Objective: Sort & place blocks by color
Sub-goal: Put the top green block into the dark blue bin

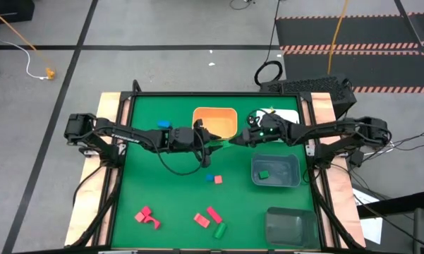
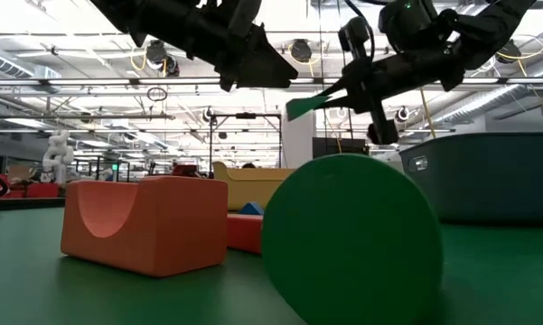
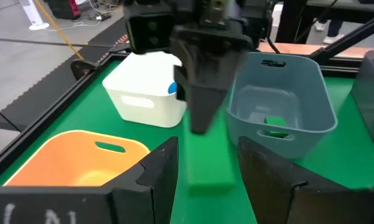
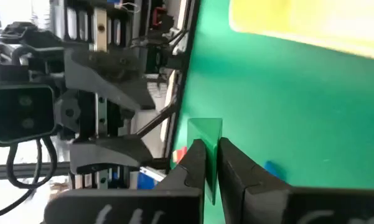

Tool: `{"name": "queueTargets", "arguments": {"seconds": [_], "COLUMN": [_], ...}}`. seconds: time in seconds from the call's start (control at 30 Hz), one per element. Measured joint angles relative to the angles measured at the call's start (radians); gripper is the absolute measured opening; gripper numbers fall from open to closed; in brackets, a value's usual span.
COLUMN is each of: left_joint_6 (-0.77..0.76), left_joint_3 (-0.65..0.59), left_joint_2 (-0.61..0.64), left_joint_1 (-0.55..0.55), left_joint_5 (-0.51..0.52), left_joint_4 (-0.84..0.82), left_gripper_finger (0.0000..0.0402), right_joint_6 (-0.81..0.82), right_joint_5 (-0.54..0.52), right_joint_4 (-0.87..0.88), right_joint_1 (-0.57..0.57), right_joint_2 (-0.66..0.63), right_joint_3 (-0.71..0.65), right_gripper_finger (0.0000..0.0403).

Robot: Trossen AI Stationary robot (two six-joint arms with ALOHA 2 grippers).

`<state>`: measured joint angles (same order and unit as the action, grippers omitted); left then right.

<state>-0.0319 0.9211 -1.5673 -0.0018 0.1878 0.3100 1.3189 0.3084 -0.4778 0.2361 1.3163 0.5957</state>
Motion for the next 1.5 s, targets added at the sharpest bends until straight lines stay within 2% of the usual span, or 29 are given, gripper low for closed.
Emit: {"name": "queueTargets", "arguments": {"seconds": [0.27,0.47,0.63,0.93,1.13,1.27,1.37,1.5], "left_joint_6": [0.000,-0.026,-0.029,-0.030,-0.062,-0.127,-0.185,-0.248], "left_joint_3": [0.000,-0.001,-0.001,-0.001,-0.001,-0.001,-0.001,-0.001], "left_joint_2": [0.000,0.000,0.000,0.000,0.000,0.000,0.000,0.000], "left_joint_1": [0.000,0.000,0.000,0.000,0.000,0.000,0.000,0.000], "left_joint_5": [-0.003,-0.004,-0.004,-0.004,-0.006,-0.008,-0.008,-0.008], "left_joint_4": [0.004,0.002,0.001,-0.003,-0.069,-0.143,-0.181,-0.188], "left_gripper_finger": [0.0165,0.0166,0.0166,0.0166,0.0166,0.0166,0.0166,0.0166], "right_joint_6": [-0.012,-0.013,0.051,0.125,0.088,0.034,0.020,0.031], "right_joint_5": [0.034,0.065,0.096,0.162,0.042,-0.038,-0.076,-0.076], "right_joint_4": [0.166,0.403,0.632,0.958,1.120,1.147,1.141,1.138], "right_joint_1": [0.006,-0.019,-0.094,-0.218,-0.245,-0.245,-0.245,-0.245], "right_joint_2": [-0.210,-0.400,-0.511,-0.588,-0.587,-0.587,-0.587,-0.587], "right_joint_3": [0.000,0.000,0.000,0.000,0.000,0.000,0.000,0.000], "right_gripper_finger": [0.0003,0.0003,0.0003,0.0003,0.0006,0.0034,0.0071,0.0130]}}
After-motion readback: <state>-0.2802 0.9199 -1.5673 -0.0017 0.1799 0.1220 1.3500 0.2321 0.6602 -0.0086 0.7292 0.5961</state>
